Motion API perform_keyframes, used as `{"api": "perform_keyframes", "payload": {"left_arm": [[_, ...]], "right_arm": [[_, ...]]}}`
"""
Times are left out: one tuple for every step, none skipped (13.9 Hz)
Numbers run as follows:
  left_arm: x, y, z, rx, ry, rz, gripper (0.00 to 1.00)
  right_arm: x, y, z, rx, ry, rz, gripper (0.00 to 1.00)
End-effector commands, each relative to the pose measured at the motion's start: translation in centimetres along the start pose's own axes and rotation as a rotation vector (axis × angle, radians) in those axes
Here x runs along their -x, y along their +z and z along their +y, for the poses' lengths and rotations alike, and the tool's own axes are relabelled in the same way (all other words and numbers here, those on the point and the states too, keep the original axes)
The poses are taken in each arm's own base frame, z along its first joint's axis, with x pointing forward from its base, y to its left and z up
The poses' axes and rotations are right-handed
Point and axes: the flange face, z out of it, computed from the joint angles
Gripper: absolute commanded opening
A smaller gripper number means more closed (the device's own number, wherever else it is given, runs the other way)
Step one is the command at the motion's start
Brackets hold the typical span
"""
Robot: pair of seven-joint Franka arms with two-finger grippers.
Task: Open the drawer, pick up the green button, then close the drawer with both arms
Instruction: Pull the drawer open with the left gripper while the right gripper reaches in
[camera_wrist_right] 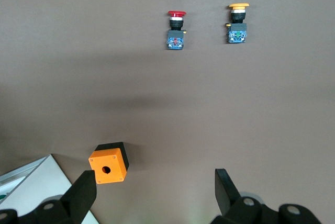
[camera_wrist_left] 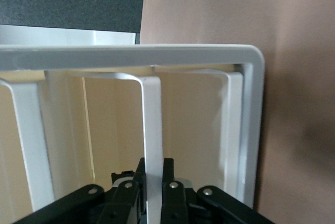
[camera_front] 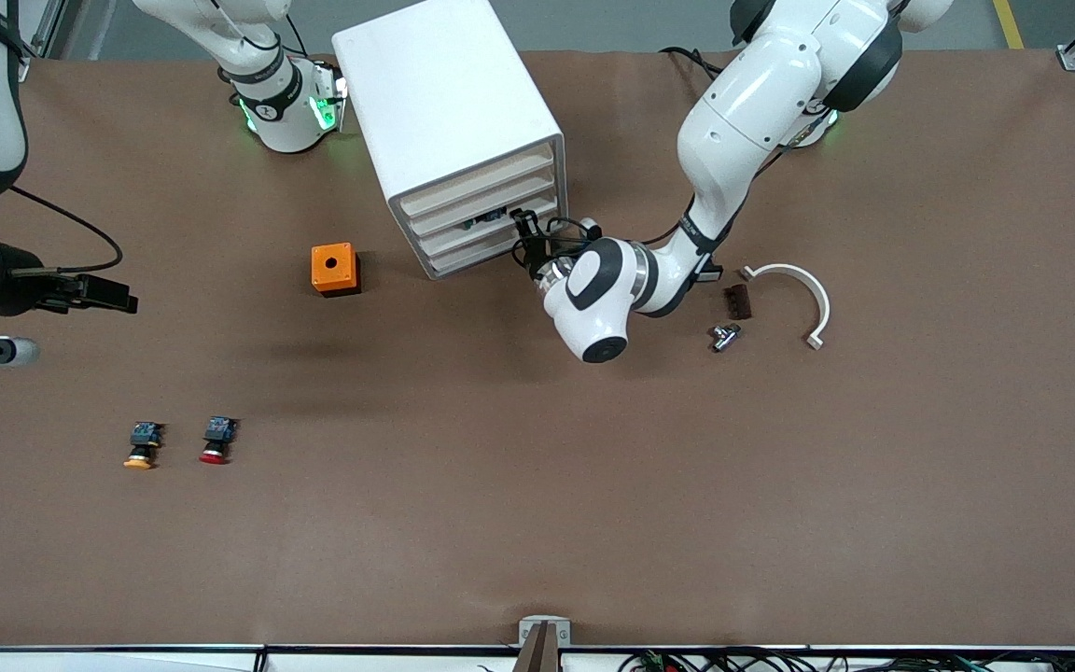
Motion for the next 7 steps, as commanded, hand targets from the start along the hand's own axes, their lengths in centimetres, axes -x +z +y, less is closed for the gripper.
{"api": "perform_keyframes", "payload": {"left_arm": [[-0.5,-3.7,1.0,0.025,0.031,-0.047,0.00],[-0.6,-5.4,1.0,0.032,0.037,-0.072,0.00],[-0.8,-7.5,1.4,0.039,0.040,-0.105,0.00],[-1.0,-9.2,1.5,0.046,0.042,-0.131,0.00],[-1.3,-11.4,1.6,0.058,0.055,-0.164,0.00],[-1.7,-13.1,1.9,0.067,0.073,-0.193,0.00],[-2.4,-15.0,2.3,0.076,0.090,-0.225,0.00]], "right_arm": [[0.0,-1.3,-0.7,-0.005,0.105,0.016,1.00],[0.1,-1.1,-1.2,-0.014,0.176,0.008,1.00],[0.2,-1.1,-2.0,-0.024,0.237,0.004,1.00],[0.4,-1.0,-3.2,-0.028,0.285,-0.003,1.00],[0.6,-1.0,-4.8,-0.027,0.350,-0.008,1.00],[0.9,-0.8,-6.4,-0.035,0.449,-0.019,1.00],[1.2,-0.7,-8.8,-0.032,0.542,-0.024,1.00]]}}
